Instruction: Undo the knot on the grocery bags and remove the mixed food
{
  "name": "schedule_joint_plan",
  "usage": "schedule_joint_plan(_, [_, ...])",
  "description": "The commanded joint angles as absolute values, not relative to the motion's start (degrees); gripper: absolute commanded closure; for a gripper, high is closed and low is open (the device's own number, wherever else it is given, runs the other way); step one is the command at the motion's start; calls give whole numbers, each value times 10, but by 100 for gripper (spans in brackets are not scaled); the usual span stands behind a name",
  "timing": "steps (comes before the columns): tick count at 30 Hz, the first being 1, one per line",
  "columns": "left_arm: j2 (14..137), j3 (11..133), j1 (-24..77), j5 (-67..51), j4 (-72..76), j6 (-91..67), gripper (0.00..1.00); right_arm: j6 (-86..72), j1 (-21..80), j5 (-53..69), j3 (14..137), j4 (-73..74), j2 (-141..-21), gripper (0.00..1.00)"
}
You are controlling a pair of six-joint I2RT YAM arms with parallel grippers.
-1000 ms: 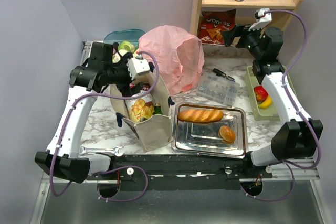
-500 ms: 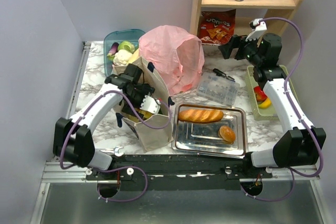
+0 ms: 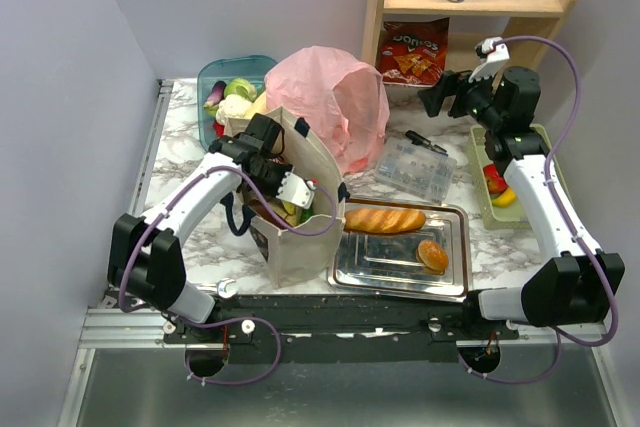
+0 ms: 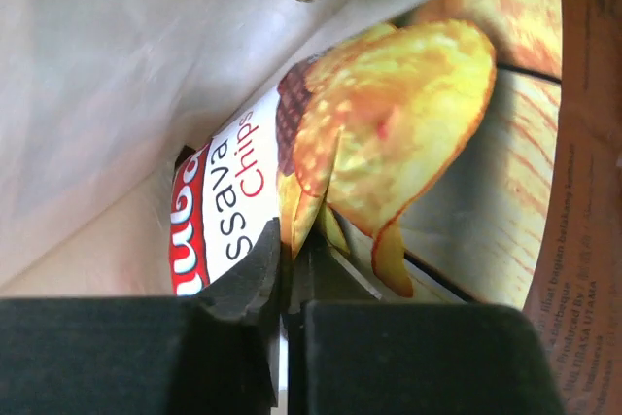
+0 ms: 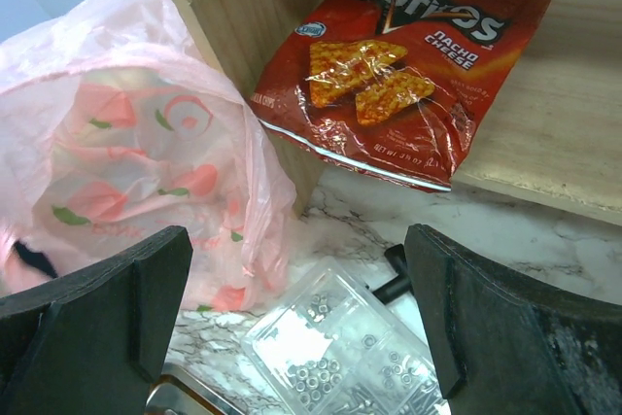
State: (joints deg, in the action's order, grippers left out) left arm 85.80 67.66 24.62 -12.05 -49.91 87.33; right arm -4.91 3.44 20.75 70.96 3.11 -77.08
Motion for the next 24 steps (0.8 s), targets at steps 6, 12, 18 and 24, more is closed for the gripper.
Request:
schedule_joint_plan(6, [773,807,244,-232,-611,774,100,-15,37,338,704,30,-758,1])
schedule_joint_plan(12, [764,898,222,-292,-654,729,100,-42,37,483,732,37,-779,1])
schedule_joint_plan(18, [781,1035,186,-379,-684,640,100,-62,44,548,772,44,-789,1])
schedule_joint_plan(24, [831,1184,160,-412,-656,458,100,20,94,538,830,79,-781,0])
